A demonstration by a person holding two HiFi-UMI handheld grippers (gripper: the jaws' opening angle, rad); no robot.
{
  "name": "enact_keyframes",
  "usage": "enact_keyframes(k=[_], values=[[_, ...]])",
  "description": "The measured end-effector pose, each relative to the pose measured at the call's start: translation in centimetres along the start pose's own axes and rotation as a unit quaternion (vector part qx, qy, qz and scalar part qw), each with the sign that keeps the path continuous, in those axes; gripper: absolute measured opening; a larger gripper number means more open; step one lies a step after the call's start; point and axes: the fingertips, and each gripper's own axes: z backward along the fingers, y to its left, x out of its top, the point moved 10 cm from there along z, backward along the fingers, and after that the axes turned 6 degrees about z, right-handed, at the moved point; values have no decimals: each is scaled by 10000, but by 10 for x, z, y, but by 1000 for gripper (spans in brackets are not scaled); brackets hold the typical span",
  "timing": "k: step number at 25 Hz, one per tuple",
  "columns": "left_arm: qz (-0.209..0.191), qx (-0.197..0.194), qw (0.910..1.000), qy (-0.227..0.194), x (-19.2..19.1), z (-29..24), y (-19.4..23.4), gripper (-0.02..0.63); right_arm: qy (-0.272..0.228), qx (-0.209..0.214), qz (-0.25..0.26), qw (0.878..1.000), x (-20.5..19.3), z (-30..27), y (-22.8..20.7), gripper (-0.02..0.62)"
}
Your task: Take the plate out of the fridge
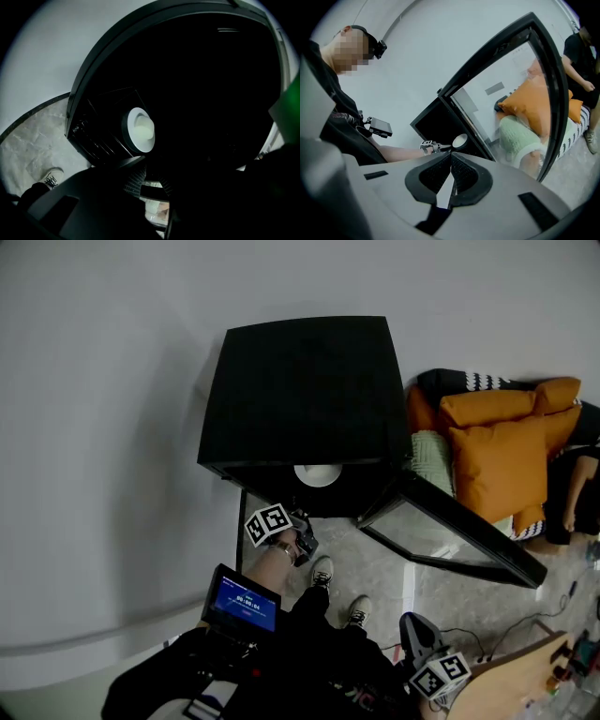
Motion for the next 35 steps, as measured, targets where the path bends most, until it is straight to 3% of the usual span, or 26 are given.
enact_keyframes(k=[8, 15, 16, 27, 33, 35], values=[[910, 108, 9950, -403, 26, -35, 13, 55, -289, -400, -473, 9977, -9, 4, -3, 8], [1425, 571, 9870, -485, 41, -48, 24, 57, -299, -628, -573, 9959, -11, 6, -3, 8], [1459, 612, 9863, -473, 42, -49, 25, 83, -301, -645, -580, 9958, -11, 6, -3, 8], [1377, 984, 9851, -304, 49, -63, 26, 92, -327, -735, -719, 9942, -13, 1, -5, 8], [1176, 1507, 9815, -70, 56, -70, 18, 87, -334, -783, -806, 9931, -13, -2, -4, 8], [1133, 1586, 9808, -48, 56, -70, 17, 55, -334, -795, -789, 9932, -14, -1, -4, 8]])
